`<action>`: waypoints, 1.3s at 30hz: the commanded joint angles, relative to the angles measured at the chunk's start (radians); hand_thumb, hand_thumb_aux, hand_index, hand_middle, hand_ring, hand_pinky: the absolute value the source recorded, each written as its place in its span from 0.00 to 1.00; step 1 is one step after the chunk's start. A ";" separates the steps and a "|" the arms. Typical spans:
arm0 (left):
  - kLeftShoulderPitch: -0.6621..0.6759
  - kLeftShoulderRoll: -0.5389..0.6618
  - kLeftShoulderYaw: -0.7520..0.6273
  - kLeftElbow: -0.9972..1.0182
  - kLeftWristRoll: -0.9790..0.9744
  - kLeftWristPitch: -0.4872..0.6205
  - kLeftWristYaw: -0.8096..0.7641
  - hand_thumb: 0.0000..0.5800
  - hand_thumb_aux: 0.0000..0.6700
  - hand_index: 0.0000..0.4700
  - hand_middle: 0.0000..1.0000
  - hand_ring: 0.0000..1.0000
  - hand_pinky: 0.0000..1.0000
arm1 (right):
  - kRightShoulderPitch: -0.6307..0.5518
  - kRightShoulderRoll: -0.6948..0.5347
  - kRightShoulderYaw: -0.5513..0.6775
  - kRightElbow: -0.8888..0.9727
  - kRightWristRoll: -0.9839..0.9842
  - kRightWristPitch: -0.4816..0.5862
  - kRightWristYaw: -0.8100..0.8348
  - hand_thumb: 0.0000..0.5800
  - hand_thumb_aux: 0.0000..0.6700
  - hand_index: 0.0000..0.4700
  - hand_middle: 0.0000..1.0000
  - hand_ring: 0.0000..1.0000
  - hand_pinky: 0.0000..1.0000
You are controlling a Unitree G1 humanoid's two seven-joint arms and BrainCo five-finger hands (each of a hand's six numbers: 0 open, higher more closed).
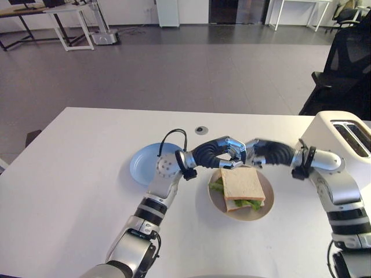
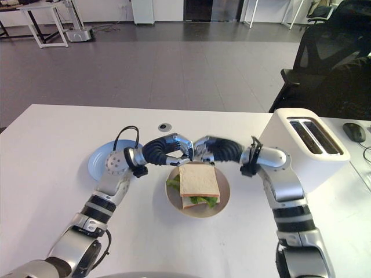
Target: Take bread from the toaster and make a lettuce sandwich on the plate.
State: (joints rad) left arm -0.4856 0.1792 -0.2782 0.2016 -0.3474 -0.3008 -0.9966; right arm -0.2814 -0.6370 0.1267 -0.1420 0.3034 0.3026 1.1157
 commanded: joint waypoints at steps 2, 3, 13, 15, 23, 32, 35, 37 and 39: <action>0.151 0.210 -0.144 -0.128 0.013 0.195 -0.249 1.00 1.00 1.00 1.00 1.00 1.00 | 0.173 -0.176 0.135 -0.143 -0.014 0.057 0.177 1.00 1.00 1.00 1.00 1.00 1.00; 0.161 0.232 -0.156 -0.116 0.033 0.206 -0.268 1.00 1.00 1.00 1.00 1.00 1.00 | 0.194 -0.195 0.153 -0.143 -0.028 0.057 0.188 1.00 1.00 1.00 1.00 1.00 1.00; 0.095 0.249 -0.258 0.184 0.402 0.034 -0.135 1.00 1.00 1.00 1.00 1.00 1.00 | 0.234 -0.248 0.272 0.003 -0.254 -0.016 0.126 1.00 1.00 1.00 1.00 1.00 1.00; 0.054 0.224 -0.260 0.283 0.469 -0.047 -0.055 1.00 1.00 1.00 1.00 1.00 1.00 | 0.219 -0.237 0.280 0.049 -0.294 -0.031 0.091 1.00 1.00 1.00 1.00 1.00 1.00; -0.076 0.126 -0.241 0.586 0.584 -0.286 0.186 1.00 1.00 1.00 1.00 1.00 1.00 | 0.097 -0.142 0.273 0.219 -0.348 -0.089 -0.020 1.00 1.00 1.00 1.00 1.00 1.00; -0.316 0.015 -0.200 1.007 0.675 -0.276 0.458 1.00 1.00 1.00 1.00 1.00 1.00 | -0.239 0.090 0.261 0.707 -0.415 -0.200 -0.176 1.00 1.00 1.00 1.00 1.00 1.00; -0.380 -0.011 -0.162 1.089 0.676 -0.225 0.552 1.00 1.00 1.00 1.00 1.00 1.00 | -0.382 0.194 0.220 0.971 -0.418 -0.275 -0.283 1.00 1.00 1.00 1.00 1.00 1.00; -0.403 -0.023 -0.136 1.116 0.673 -0.202 0.601 1.00 1.00 1.00 1.00 1.00 1.00 | -0.433 0.230 0.188 1.086 -0.410 -0.318 -0.330 1.00 1.00 1.00 1.00 1.00 1.00; -0.406 -0.033 -0.107 1.121 0.657 -0.207 0.609 1.00 1.00 1.00 1.00 1.00 1.00 | -0.439 0.238 0.167 1.119 -0.391 -0.346 -0.298 1.00 1.00 1.00 1.00 1.00 1.00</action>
State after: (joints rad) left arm -0.8763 0.1580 -0.4150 1.3092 0.3141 -0.5128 -0.3921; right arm -0.7254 -0.4113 0.3084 0.9307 -0.0955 -0.0332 0.7972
